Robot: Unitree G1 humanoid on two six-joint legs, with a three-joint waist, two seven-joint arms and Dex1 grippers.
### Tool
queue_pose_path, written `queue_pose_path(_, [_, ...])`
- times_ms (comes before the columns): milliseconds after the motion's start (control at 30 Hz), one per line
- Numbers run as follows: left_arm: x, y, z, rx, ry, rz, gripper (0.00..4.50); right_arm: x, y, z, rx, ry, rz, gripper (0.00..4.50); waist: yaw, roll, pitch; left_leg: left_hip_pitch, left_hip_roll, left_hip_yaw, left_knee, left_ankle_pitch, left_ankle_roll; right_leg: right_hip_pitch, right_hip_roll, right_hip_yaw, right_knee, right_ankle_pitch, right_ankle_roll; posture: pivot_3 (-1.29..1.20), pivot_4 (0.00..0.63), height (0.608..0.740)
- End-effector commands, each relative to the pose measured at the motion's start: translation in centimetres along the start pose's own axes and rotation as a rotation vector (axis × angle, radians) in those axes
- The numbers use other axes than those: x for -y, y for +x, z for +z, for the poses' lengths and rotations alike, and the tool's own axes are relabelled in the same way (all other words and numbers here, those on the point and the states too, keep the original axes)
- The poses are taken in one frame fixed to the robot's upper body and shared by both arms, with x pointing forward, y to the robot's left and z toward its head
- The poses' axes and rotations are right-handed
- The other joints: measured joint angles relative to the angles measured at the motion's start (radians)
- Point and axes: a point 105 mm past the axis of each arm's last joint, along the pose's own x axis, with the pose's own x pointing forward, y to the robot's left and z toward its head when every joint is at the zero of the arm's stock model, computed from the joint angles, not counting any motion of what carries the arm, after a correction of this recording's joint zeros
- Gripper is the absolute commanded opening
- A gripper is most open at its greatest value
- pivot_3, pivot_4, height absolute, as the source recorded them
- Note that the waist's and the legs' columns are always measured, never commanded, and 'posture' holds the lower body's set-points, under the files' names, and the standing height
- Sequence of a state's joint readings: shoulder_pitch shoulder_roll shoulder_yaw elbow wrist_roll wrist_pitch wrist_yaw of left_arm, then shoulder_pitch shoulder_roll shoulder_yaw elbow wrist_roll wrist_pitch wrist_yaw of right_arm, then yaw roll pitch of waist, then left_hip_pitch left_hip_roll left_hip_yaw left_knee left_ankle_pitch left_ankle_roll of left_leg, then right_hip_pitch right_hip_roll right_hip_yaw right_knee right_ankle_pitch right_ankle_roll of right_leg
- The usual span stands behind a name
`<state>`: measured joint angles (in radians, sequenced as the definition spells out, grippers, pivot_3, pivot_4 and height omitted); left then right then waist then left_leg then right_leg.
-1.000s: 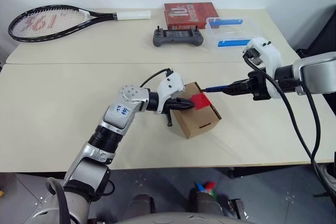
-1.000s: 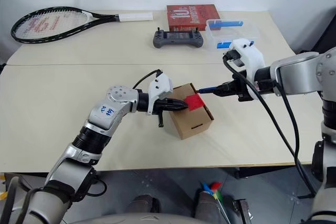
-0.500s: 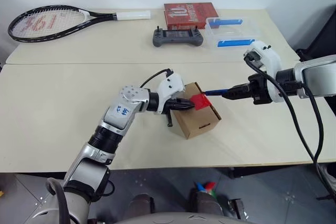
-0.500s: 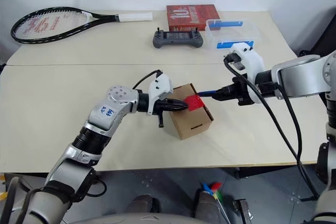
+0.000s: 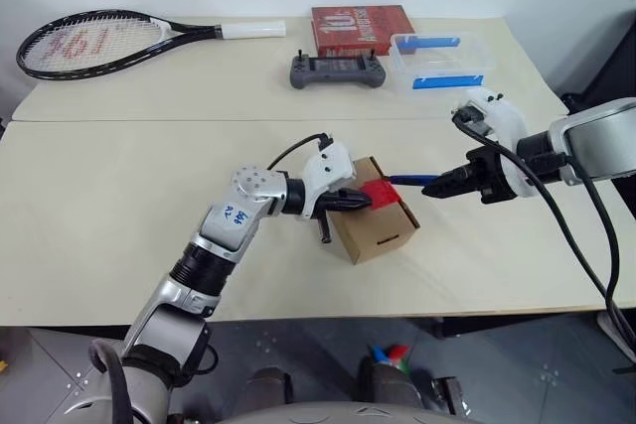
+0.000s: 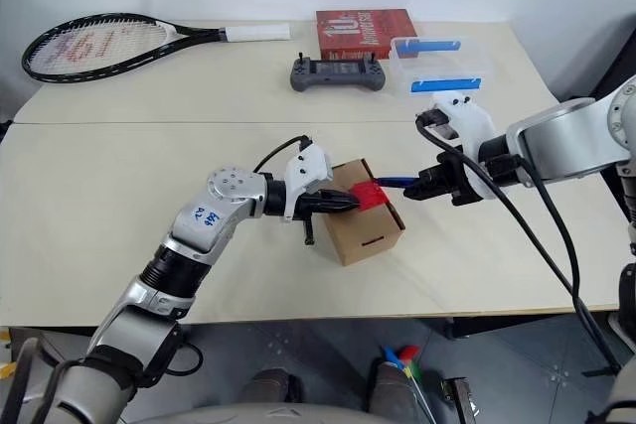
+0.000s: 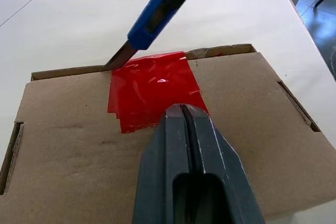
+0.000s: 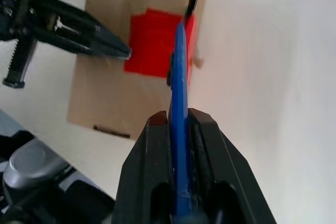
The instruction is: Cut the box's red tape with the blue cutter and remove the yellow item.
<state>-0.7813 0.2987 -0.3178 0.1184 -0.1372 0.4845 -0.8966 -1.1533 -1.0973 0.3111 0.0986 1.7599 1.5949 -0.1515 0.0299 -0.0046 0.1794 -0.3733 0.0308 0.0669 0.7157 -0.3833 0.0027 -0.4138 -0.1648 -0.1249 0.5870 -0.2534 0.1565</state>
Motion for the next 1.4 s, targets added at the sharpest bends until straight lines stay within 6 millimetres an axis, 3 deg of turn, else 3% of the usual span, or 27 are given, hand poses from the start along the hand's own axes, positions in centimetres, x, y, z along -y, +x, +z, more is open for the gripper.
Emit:
queue_pose_path(33, [1.2,0.8,-2.8,-0.093,-0.067,-0.032,0.00,-0.8,-0.4,-0.5,-0.030,-0.017,0.045,0.16,0.001,0.000,0.000,0.000,0.000,0.000,0.000,0.000,0.000,0.000,0.000,0.000,0.000,0.000,0.000,0.00,0.150,0.740])
queue_pose_path(500, [1.4,0.7,-3.1,-0.102,-0.080,-0.027,0.00,-1.2,-0.8,-1.5,-0.078,0.012,0.081,0.16,0.003,0.000,0.000,0.000,0.000,0.000,0.000,0.000,0.000,0.000,0.000,0.000,0.000,0.000,0.000,0.00,0.150,0.740])
queue_pose_path(733, [1.5,0.8,-3.2,-0.109,-0.082,-0.031,0.00,-0.9,-0.5,0.8,-0.074,0.066,0.094,0.16,-0.001,0.000,0.000,0.000,0.000,0.000,0.000,0.000,0.000,0.000,0.000,0.000,0.000,0.000,0.000,0.00,0.150,0.740])
queue_pose_path(1400, [1.9,0.9,-4.0,-0.131,-0.100,-0.015,0.00,-2.3,-1.1,-1.0,-0.222,0.088,0.201,0.16,-0.001,0.001,0.000,0.000,0.000,0.000,0.000,-0.001,0.001,0.000,0.000,0.000,-0.001,0.000,0.000,0.00,0.150,0.740])
